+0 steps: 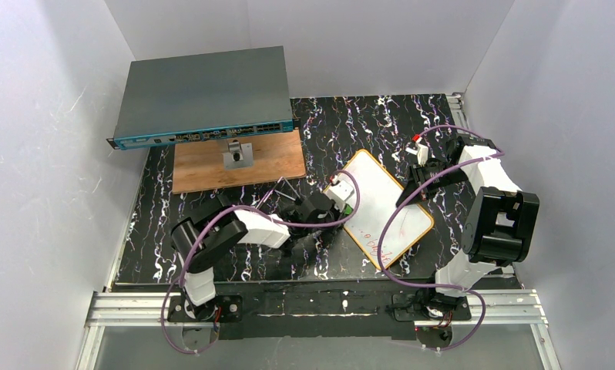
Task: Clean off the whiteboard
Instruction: Erase the whiteboard at the center of the board.
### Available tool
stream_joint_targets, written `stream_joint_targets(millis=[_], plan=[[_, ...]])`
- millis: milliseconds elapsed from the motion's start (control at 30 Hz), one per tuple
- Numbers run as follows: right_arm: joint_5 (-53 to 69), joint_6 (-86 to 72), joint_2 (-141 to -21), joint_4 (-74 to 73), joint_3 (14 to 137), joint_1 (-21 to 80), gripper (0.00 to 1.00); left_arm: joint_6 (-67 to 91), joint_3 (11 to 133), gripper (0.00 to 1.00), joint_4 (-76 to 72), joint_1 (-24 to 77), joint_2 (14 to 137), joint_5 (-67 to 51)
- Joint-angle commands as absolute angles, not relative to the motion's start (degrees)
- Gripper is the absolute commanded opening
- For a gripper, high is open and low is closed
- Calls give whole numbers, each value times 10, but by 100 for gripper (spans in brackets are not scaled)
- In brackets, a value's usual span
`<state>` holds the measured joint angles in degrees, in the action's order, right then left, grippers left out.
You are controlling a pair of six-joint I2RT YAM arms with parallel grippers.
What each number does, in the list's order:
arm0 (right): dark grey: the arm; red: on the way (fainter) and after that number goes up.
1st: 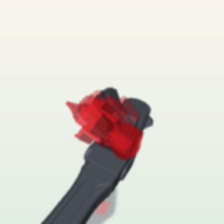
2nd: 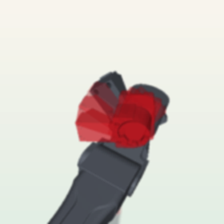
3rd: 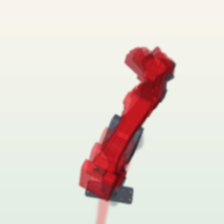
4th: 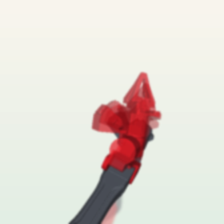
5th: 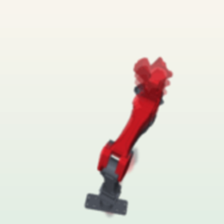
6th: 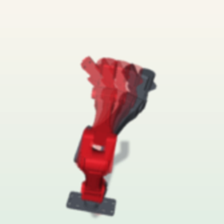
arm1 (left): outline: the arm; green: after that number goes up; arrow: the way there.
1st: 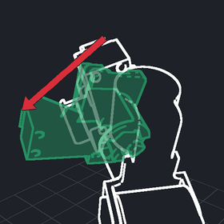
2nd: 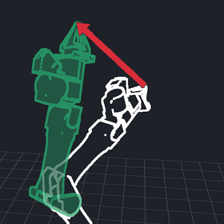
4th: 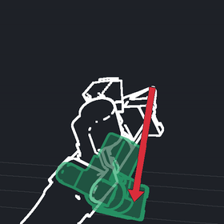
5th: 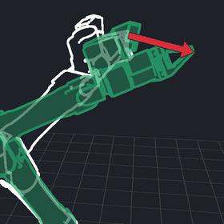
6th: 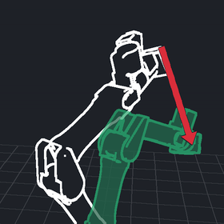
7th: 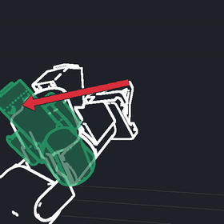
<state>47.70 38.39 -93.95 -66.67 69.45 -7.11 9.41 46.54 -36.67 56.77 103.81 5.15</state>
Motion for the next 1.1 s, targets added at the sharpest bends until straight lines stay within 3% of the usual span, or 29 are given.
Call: stream_joint_targets(millis=[0, 200, 400, 533, 733, 1067], plan=[[511, 453, -922, -658, 686, -50, 1, 65, 479, 0, -389, 635, 1068, -41], [511, 454, -921, -657, 686, -50, 1, 80, 494, 0, -390, 659, 1086, -31], [511, 454, -920, -658, 686, -50, 1, 107, 466, 0, -373, 617, 1074, 74], [511, 454, -919, -658, 685, -50, 1, 144, 430, 0, -384, 555, 1046, 77], [510, 454, -920, -657, 686, -50, 1, 133, 429, 0, -386, 547, 1041, 49], [509, 453, -921, -657, 685, -50, 1, 69, 509, 0, -376, 676, 1083, 15]])
